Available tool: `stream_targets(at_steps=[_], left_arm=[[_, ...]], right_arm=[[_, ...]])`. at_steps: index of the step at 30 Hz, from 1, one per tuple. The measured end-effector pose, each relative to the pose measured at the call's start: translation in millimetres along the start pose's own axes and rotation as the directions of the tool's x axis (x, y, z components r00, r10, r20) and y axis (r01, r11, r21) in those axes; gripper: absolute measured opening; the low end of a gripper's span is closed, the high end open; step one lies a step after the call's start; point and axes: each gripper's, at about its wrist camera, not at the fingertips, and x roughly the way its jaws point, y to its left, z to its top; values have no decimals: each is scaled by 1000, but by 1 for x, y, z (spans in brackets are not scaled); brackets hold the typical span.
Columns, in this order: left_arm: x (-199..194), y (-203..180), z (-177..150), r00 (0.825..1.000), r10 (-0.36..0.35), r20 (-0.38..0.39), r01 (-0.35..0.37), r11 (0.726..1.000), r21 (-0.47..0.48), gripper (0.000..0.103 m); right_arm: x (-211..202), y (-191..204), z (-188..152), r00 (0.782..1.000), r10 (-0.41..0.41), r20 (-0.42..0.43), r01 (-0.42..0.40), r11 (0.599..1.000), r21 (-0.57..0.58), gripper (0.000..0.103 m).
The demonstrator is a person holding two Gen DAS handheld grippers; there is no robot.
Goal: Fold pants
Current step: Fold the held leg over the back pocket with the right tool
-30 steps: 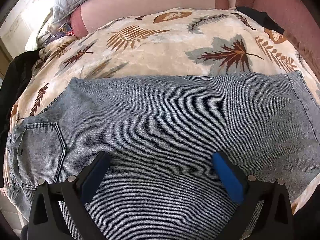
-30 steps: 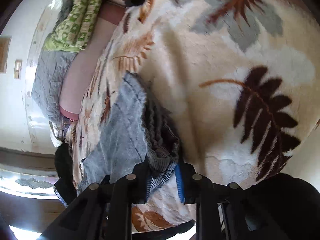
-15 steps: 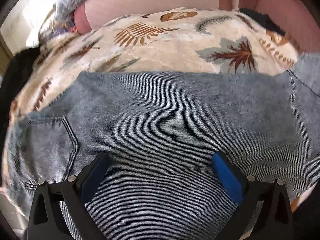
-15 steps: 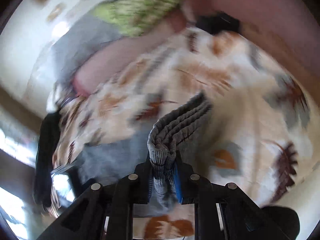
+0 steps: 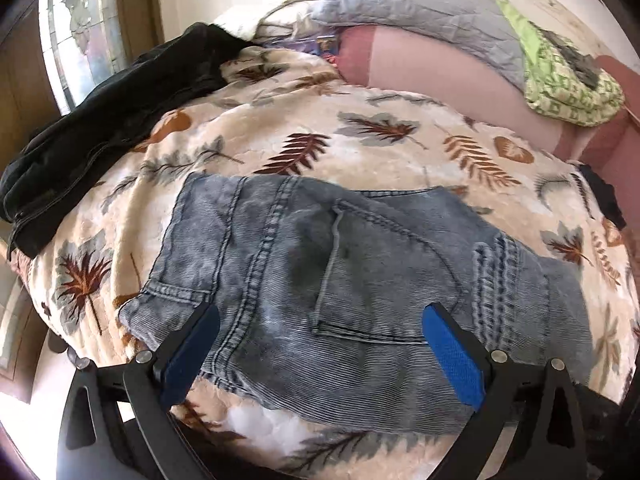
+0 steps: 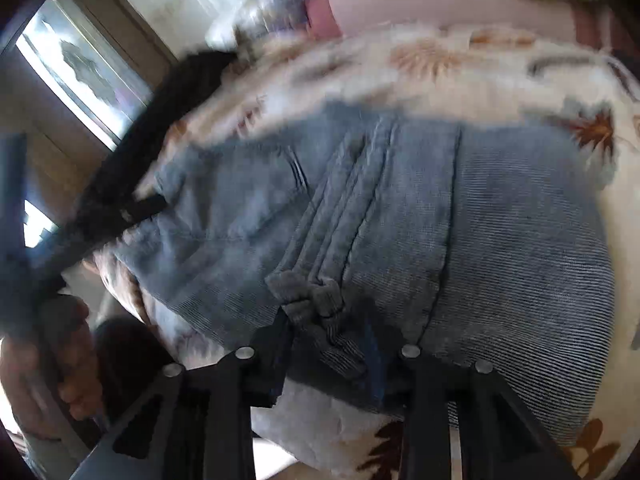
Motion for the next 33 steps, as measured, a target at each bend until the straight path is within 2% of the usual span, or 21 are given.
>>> stream_targets(at_steps=[1,2,5,7,8,9,10,11,12,13,15,16,17,19,21,24,26,28,30,32,33], left_arm=[[-1,-6,2,1000,-16,0,16,1000,5,101],[-4,-12,5,999,-48,-2,48,999,8,101],[-11,-39,12,986,-169,-11,169,985,20,101],[-15,-61,15,965,-260,-24,261,965,36,101],[-16,-74,16,952,-304,-40,306,951,40,101],[-16,-86,16,947,-320,-44,322,945,55,101],[-14,-96,15,945,-322,-49,325,942,78,101],[-7,-109,9,948,-309,-80,317,941,117,101],[8,-120,2,950,-280,-136,299,942,151,101],[33,-131,-11,949,-217,-227,262,946,189,101],[69,-138,-35,934,-112,-340,202,949,242,101],[68,-138,-40,947,-112,-300,195,945,262,101],[61,-139,-42,960,-111,-258,183,944,274,101],[57,-140,-42,960,-109,-258,180,945,271,101],[63,-139,-42,957,-116,-264,190,943,274,102],[60,-137,-46,961,-133,-243,200,939,280,102],[58,-136,-48,963,-139,-230,204,936,287,102],[58,-136,-49,965,-145,-219,206,935,288,102],[52,-135,-54,967,-148,-209,206,934,291,102],[48,-133,-58,968,-155,-198,210,932,295,102],[50,-133,-59,969,-157,-192,210,932,297,102]], right_arm=[[-11,-5,-1,1000,18,17,-19,999,32,72],[-26,-13,-2,998,29,52,-32,997,68,75],[-61,-43,-7,986,60,153,-87,982,171,77],[-69,-71,-16,978,73,194,-125,953,275,79],[-63,-83,-17,979,86,186,-143,936,322,79],[-52,-99,-25,982,116,150,-167,902,398,79],[-43,-108,-31,977,167,130,-208,867,453,79],[-44,-118,-35,960,228,165,-280,830,483,79],[-46,-122,-33,953,250,169,-302,813,498,79],[-53,-128,-26,944,279,176,-330,791,515,79],[-65,-135,-12,920,319,226,-391,768,508,79],[-74,-138,-3,918,317,240,-397,772,497,79],[-80,-143,8,924,294,244,-379,787,487,79],[-82,-158,31,950,215,228,-303,812,498,79],[-69,-178,48,962,185,200,-265,804,532,79],[-33,-202,66,976,189,109,-217,788,576,76],[-14,-202,76,979,196,50,-190,801,568,56],[-1,-195,83,987,159,3,-134,820,556,28],[5,-181,96,996,92,-9,-76,866,494,18],[-8,-162,103,1000,0,31,-12,919,394,18],[-9,-158,101,997,-69,26,56,940,336,18]])
